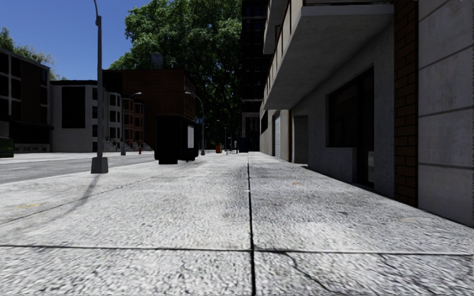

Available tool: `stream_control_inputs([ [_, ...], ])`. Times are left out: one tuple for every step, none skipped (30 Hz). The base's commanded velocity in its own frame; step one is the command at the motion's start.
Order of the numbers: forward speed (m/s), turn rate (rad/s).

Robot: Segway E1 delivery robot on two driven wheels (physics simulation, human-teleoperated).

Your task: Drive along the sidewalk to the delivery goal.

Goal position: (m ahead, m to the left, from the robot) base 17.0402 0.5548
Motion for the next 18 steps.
stream_control_inputs([
  [2.0,0.0],
  [2.0,0.0],
  [2.0,0.0],
  [2.0,0.0],
  [2.0,0.0],
  [2.0,0.0],
  [2.0,0.0],
  [2.0,0.0],
  [2.0,0.0],
  [2.0,0.0],
  [2.0,0.0],
  [2.0,0.0],
  [2.0,0.0],
  [2.0,0.0],
  [2.0,0.0],
  [2.0,0.0],
  [2.0,0.0],
  [2.0,0.0],
])
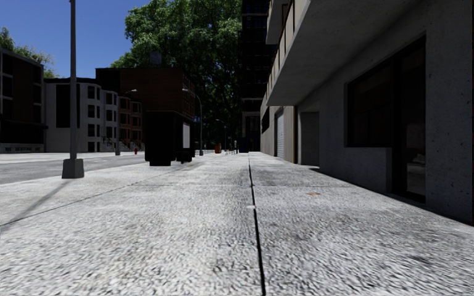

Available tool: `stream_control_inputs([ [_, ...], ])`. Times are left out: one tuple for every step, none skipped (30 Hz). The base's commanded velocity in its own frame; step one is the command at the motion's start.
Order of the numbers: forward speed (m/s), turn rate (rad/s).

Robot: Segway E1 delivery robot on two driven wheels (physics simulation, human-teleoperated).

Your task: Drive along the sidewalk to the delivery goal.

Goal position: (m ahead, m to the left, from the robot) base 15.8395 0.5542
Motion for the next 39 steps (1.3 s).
stream_control_inputs([
  [2.0,0.0],
  [2.0,0.0],
  [2.0,0.0],
  [2.0,0.0],
  [2.0,0.0],
  [2.0,0.0],
  [2.0,0.0],
  [2.0,0.0],
  [2.0,0.0],
  [2.0,0.0],
  [2.0,0.0],
  [2.0,0.0],
  [2.0,0.0],
  [2.0,0.0],
  [2.0,0.0],
  [2.0,0.0],
  [2.0,0.0],
  [2.0,0.0],
  [2.0,0.0],
  [2.0,0.0],
  [2.0,0.0],
  [2.0,0.0],
  [2.0,0.0],
  [2.0,0.0],
  [2.0,0.0],
  [2.0,0.0],
  [2.0,0.0],
  [2.0,0.0],
  [2.0,0.0],
  [2.0,0.0],
  [2.0,0.0],
  [2.0,0.0],
  [2.0,0.05],
  [2.0,0.05],
  [2.0,0.15],
  [2.0,0.3],
  [2.0,0.37],
  [2.0,0.42],
  [2.0,0.42],
])
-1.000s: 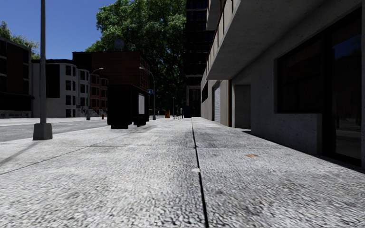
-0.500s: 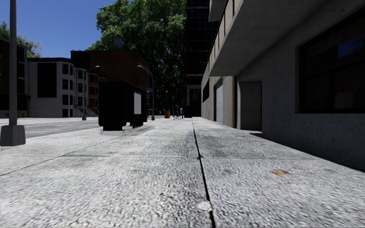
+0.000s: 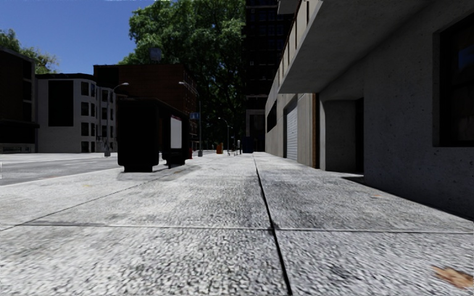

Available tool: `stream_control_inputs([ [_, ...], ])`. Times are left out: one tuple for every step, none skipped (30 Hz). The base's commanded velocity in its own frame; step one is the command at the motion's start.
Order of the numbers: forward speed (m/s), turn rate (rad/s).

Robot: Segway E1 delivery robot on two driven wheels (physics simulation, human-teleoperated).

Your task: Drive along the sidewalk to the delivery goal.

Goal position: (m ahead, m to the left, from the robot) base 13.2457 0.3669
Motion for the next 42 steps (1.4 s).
stream_control_inputs([
  [2.0,0.46],
  [2.0,0.47],
  [2.0,0.47],
  [2.0,0.47],
  [2.0,0.47],
  [2.0,0.47],
  [2.0,0.47],
  [2.0,0.0],
  [2.0,0.0],
  [2.0,0.0],
  [2.0,0.0],
  [2.0,0.0],
  [2.0,0.0],
  [2.0,0.0],
  [2.0,0.0],
  [2.0,0.0],
  [2.0,0.0],
  [2.0,0.0],
  [2.0,0.0],
  [2.0,0.0],
  [2.0,0.0],
  [2.0,0.0],
  [2.0,0.0],
  [2.0,0.0],
  [2.0,0.0],
  [2.0,0.0],
  [2.0,0.0],
  [2.0,0.0],
  [2.0,0.0],
  [2.0,0.0],
  [2.0,0.0],
  [2.0,0.0],
  [2.0,0.0],
  [2.0,0.0],
  [2.0,0.0],
  [2.0,0.0],
  [2.0,0.0],
  [2.0,0.0],
  [2.0,0.0],
  [2.0,0.0],
  [2.0,0.0],
  [2.0,0.0],
])
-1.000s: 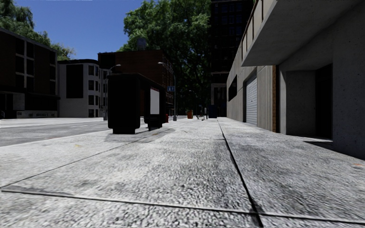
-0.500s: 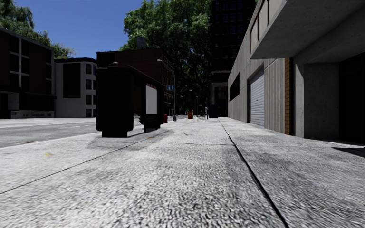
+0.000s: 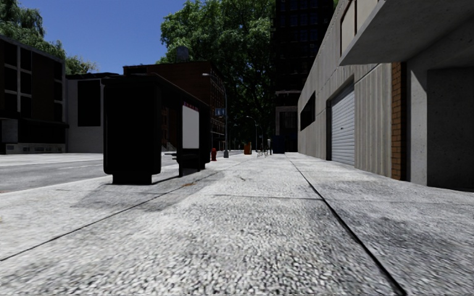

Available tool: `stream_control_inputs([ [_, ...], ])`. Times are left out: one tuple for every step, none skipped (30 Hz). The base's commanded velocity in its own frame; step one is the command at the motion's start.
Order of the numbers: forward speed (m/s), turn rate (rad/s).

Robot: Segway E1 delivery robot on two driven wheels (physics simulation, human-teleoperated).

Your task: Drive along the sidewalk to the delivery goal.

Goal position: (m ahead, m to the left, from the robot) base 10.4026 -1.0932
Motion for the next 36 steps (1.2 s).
stream_control_inputs([
  [2.0,0.0],
  [2.0,0.0],
  [2.0,0.0],
  [2.0,0.0],
  [2.0,0.0],
  [2.0,0.0],
  [2.0,0.0],
  [2.0,0.0],
  [2.0,0.0],
  [2.0,0.0],
  [2.0,0.0],
  [2.0,0.0],
  [2.0,0.0],
  [2.0,0.0],
  [2.0,-0.05],
  [2.0,-0.05],
  [2.0,-0.09],
  [2.0,-0.1],
  [2.0,-0.1],
  [2.0,-0.1],
  [2.0,-0.1],
  [2.0,-0.1],
  [2.0,-0.1],
  [2.0,-0.1],
  [2.0,-0.1],
  [2.0,-0.1],
  [2.0,-0.1],
  [2.0,-0.1],
  [2.0,-0.1],
  [2.0,-0.1],
  [2.0,-0.1],
  [2.0,-0.1],
  [2.0,-0.1],
  [2.0,-0.1],
  [2.0,-0.1],
  [2.0,-0.1],
])
